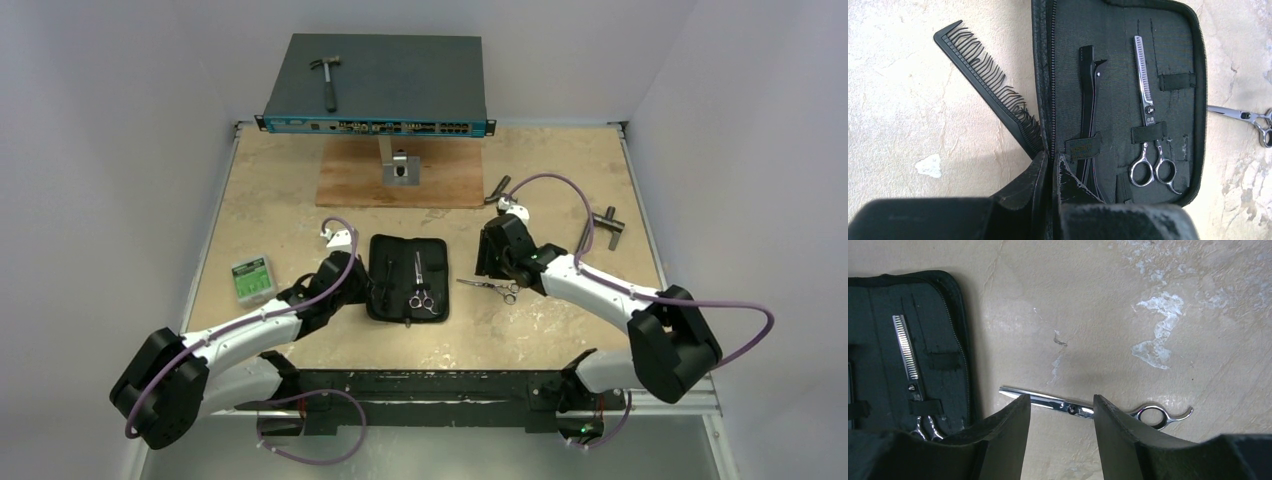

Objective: Sort the hair-cutting tools
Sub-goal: Adjust the scissors at the center of the board, then adjust the hairdressing tool bag at the center of the board.

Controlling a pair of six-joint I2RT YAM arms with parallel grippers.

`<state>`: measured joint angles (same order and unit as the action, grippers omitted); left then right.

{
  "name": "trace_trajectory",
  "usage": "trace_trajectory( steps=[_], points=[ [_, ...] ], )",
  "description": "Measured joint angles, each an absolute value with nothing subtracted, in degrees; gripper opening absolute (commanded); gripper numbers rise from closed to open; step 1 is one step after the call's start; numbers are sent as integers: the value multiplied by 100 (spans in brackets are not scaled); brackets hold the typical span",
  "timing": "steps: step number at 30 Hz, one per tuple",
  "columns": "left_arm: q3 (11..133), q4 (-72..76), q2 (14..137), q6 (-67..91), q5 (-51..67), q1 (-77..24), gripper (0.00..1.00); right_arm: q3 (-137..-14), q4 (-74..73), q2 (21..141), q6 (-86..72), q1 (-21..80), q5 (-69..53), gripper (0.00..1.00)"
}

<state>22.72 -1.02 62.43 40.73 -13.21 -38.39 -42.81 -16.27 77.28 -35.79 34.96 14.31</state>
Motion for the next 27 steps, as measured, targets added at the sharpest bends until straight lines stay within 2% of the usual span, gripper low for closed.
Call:
trace_trajectory(
  steps=[14, 27],
  points=[
    [2257, -316, 5986, 4069, -1210, -3839, 0, -4327, -1260, 8182, -3594, 3498, 1090, 49],
    [2257, -405, 5970, 4073, -1214, -3839, 0, -4427, -1415, 8289, -3052, 3594, 1406, 46]
  ],
)
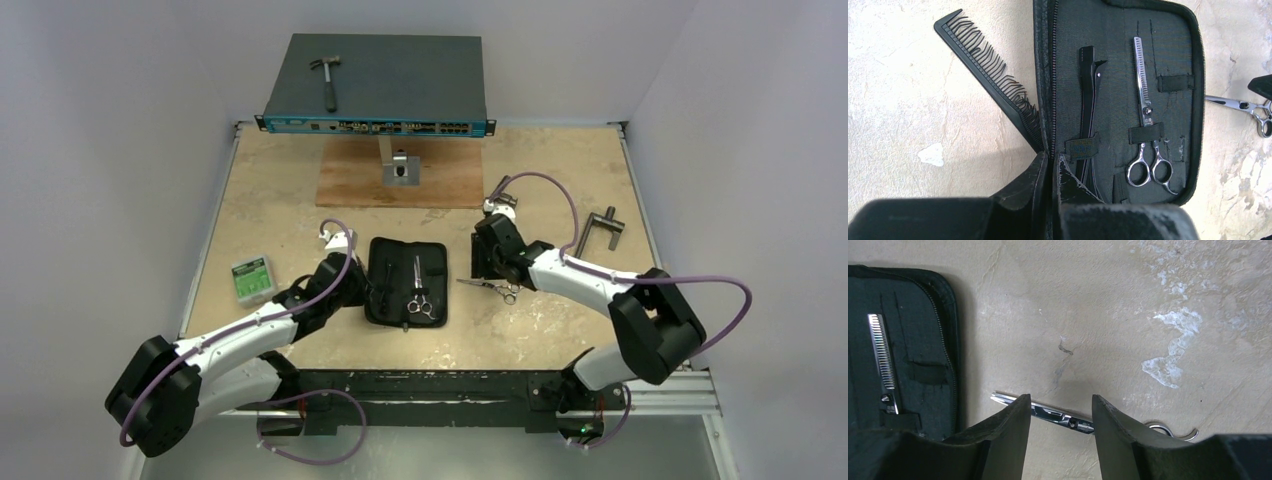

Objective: Sort the hair-cutting tools
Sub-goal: Adjust the hairdressing tool bag at the center of the board.

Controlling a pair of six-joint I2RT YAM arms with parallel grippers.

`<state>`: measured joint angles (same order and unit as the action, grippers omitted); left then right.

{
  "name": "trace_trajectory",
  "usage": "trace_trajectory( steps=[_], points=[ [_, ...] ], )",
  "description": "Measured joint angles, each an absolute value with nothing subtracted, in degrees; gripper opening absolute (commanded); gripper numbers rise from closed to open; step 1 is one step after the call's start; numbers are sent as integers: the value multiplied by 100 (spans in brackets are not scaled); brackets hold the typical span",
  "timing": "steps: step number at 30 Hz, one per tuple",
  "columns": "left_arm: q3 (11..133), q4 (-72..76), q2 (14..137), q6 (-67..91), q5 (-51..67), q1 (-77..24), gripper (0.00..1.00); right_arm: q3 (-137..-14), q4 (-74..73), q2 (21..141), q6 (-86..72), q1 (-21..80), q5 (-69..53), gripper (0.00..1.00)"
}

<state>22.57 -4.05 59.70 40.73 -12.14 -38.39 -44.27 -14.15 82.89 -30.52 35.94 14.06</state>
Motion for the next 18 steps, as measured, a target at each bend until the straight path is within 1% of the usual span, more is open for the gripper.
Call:
trace_trajectory(
  steps=[2, 3, 5, 6, 7, 9, 12, 18],
  points=[
    [2259, -416, 5970, 4075, -1216, -3839, 8, -4431, -1415, 8374, -2989, 3605, 1402, 46],
    [2263, -434, 5970, 4077, -1219, -3839, 15, -4438, -1413, 8418, -2974, 3614, 1402, 46],
    [2287, -508, 5970, 4086, -1221, -3839, 36, -4447, -1409, 8497, -2967, 3634, 1400, 46],
    [2305, -563, 5968, 4071, -1225, -3841, 45, -4447, -1406, 8506, -2974, 3634, 1402, 47],
    [2314, -609, 5957, 4086, -1236, -3841, 52, -4451, -1406, 8506, -2982, 3636, 1400, 47],
    [2349, -760, 5894, 4088, -1262, -3841, 60, -4515, -1406, 8503, -3035, 3638, 1380, 48],
    [2458, -1017, 5739, 4095, -1343, -3841, 67, -4676, -1341, 8497, -3133, 3636, 1267, 48],
    [2602, -1474, 5083, 4252, -1511, -3850, 68, -4838, -1092, 8447, -3343, 3638, 967, 49]
  ],
)
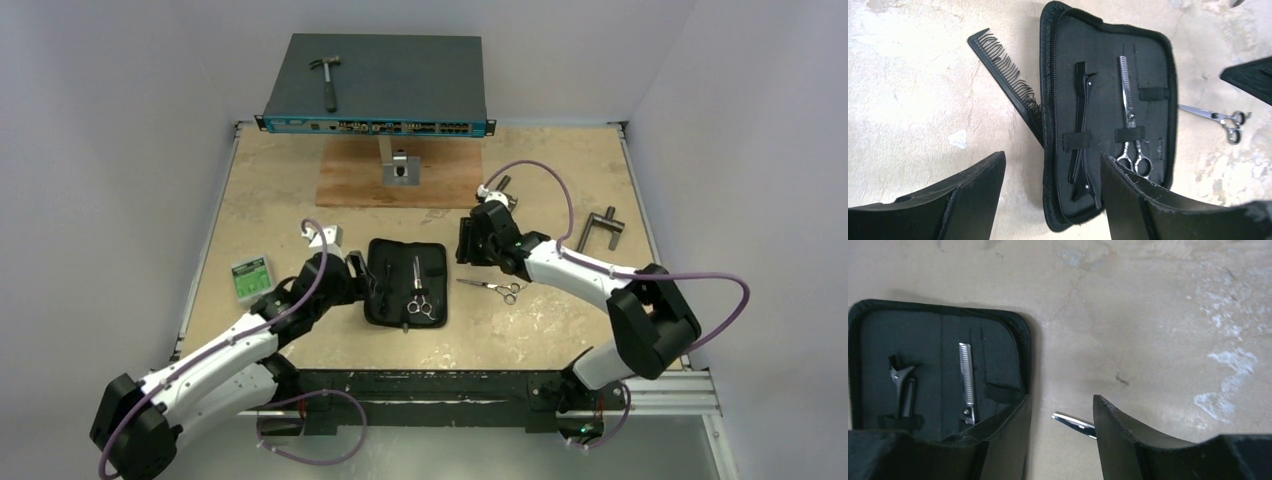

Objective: Sort the hair-cutting tools
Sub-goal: Adjust the hairdressing tool bag at the center of the board.

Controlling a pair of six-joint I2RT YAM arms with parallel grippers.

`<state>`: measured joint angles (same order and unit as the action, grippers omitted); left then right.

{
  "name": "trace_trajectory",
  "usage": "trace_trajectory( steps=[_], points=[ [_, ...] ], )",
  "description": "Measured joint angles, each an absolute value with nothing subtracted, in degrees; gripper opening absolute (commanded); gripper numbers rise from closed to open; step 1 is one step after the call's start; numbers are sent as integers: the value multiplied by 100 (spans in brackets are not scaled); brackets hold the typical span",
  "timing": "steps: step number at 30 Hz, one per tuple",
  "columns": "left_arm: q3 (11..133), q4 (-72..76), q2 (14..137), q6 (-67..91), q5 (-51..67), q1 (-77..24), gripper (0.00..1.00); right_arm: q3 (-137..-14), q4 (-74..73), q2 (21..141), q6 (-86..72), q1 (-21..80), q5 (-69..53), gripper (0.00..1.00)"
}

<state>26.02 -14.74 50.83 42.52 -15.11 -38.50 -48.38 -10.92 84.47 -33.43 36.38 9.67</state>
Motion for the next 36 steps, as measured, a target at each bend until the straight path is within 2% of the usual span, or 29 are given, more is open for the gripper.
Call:
trace_trajectory(
  steps=[6, 9, 19, 26, 31, 36],
  points=[
    [2390, -1822, 4069, 4574, -1511, -3931, 63, -5336, -718, 9063, -3361, 3638, 676, 49],
    [2154, -1852, 3953, 4676, -1334, -3983, 63, -5483, -519, 9417, -3358, 3638, 578, 49],
    [1970, -1546, 4943, 4698, -762, -4246, 57, -5983, -427, 10182, -3256, 3638, 322, 42],
    [1988, -1317, 5577, 4674, -770, -4246, 51, -5927, -454, 10267, -3190, 3638, 355, 25],
    [2318, -1280, 6090, 4587, -943, -4244, 46, -5356, -263, 9988, -3256, 3636, 401, 19],
    [2650, -1275, 6458, 4521, -1192, -4191, 46, -4504, 75, 9365, -3492, 3629, 491, 18]
  ],
)
